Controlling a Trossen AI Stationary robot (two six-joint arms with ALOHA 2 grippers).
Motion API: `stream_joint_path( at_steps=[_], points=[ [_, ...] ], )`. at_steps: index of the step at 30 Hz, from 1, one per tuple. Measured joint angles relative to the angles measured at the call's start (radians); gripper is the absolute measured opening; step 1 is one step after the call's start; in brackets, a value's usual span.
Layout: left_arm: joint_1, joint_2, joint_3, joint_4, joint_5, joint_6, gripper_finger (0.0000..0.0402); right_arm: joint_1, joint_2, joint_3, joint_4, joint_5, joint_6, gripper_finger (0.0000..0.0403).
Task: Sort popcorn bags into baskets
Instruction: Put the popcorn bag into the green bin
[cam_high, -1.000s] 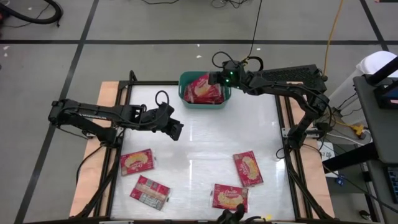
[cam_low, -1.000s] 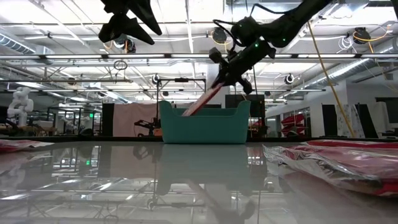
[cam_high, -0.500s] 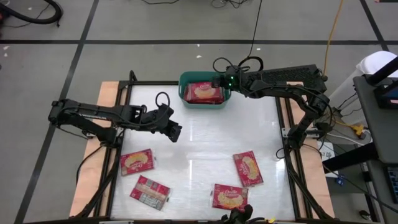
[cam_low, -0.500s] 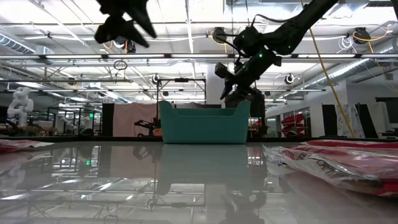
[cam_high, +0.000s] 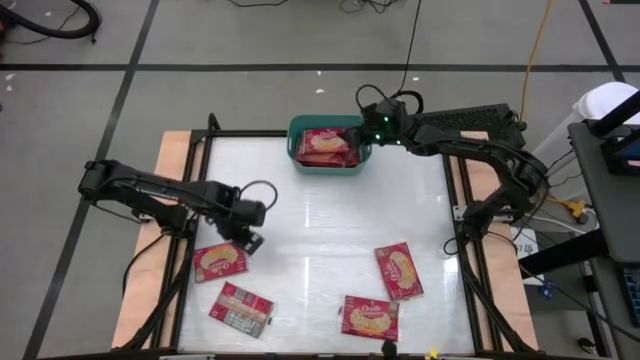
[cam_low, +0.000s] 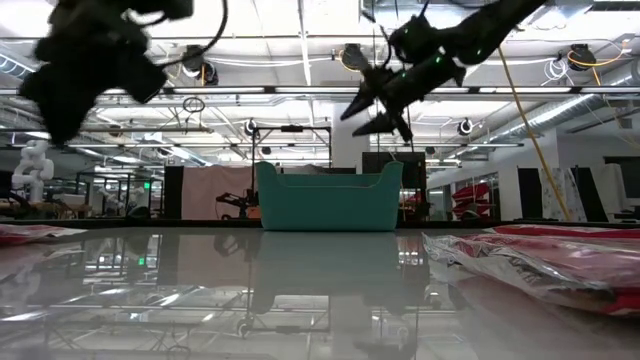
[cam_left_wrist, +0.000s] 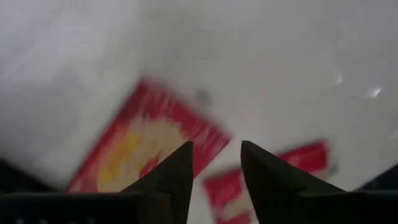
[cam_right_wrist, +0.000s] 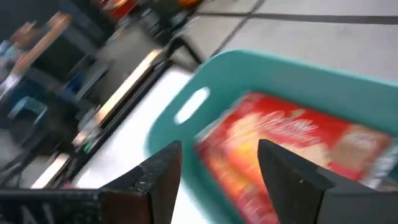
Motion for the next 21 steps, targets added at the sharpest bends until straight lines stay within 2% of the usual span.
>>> stream_joint_path(
  at_steps=[3,7,12,18,21],
  points=[
    [-0.027,0.000,-0.074,0.014,0.059,-0.016,0.0158,0.036,-0.069,0.000,-0.084,-0.012,-0.071,0.0203],
    [-0.062,0.000,-0.114,0.020,0.059,0.002,0.0195,0.074,-0.150,0.000,-0.164,0.000,-0.127,0.0202],
    [-0.099,0.000,-0.120,0.042,0.020,0.120,0.0236,0.120,-0.222,0.000,-0.232,0.000,-0.128,0.0201],
    [-0.037,0.000,-0.127,0.047,-0.073,0.156,0.0263,0.180,-0.247,0.000,-0.275,0.000,-0.108,0.0201],
    [0.007,0.000,-0.170,0.139,-0.079,0.175,0.0265,0.209,-0.246,0.000,-0.292,0.000,-0.102,0.0201]
  ],
)
